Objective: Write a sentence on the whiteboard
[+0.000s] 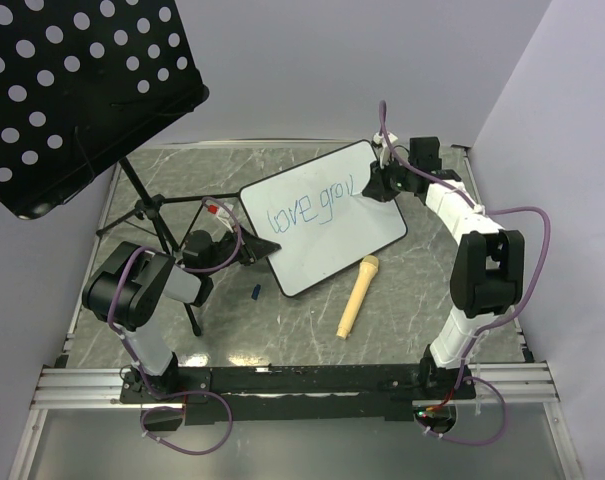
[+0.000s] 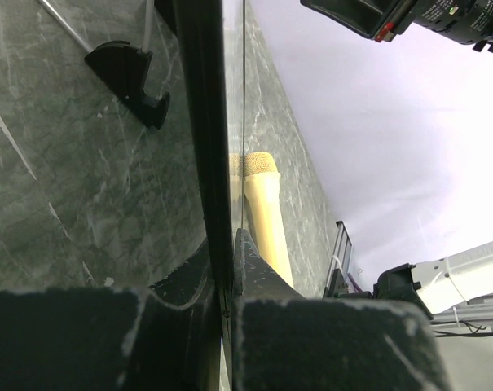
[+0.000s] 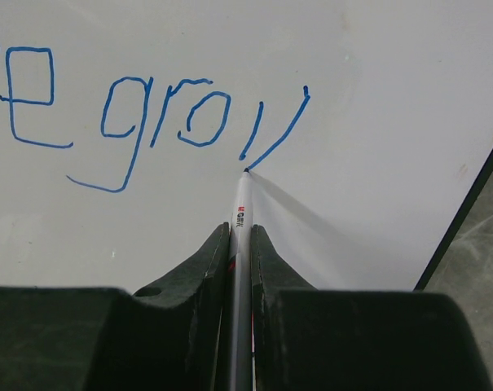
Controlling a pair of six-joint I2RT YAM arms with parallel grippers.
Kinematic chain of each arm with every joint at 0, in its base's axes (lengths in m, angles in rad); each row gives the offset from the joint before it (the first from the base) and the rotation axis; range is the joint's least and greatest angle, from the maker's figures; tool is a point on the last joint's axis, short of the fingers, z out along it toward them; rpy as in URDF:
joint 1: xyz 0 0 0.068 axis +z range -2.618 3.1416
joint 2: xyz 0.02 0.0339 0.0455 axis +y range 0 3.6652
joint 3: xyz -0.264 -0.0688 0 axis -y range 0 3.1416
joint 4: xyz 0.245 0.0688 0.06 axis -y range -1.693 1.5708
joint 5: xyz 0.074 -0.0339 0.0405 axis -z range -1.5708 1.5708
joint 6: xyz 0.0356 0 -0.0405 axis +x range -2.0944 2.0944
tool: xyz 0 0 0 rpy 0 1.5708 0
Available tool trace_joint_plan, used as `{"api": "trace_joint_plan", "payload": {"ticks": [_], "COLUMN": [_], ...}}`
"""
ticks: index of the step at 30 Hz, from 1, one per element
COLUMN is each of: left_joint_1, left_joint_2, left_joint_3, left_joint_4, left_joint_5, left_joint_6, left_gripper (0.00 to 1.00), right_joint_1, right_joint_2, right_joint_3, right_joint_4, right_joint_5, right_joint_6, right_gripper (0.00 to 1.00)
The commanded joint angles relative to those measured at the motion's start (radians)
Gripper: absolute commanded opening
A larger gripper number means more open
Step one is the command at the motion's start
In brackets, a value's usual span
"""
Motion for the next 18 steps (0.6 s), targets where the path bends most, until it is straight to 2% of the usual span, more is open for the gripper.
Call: {"api": "trace_joint_plan", "payload": {"ticks": [1,18], "left_joint_1": [-0.006,-0.006], "left_joint_2": [-0.022,-0.024], "left_joint_3": [0.035,0.021], "left_joint_4": [0.22,0.226], "left_joint_5": [0.07,0.073], "left_joint_6": [0.08,0.082], "left_gripper": [0.01,0.01], "right_joint_1": [0.007,0.014], "right_joint_2": [-0.049,0.011], "right_joint_3": [0.001,0.112], "right_joint_4": [0.009,0.008], "right_joint_5": [-0.027,-0.019], "right_joint_6": [-0.007,0.033], "right_gripper": [0.0,0.0]}}
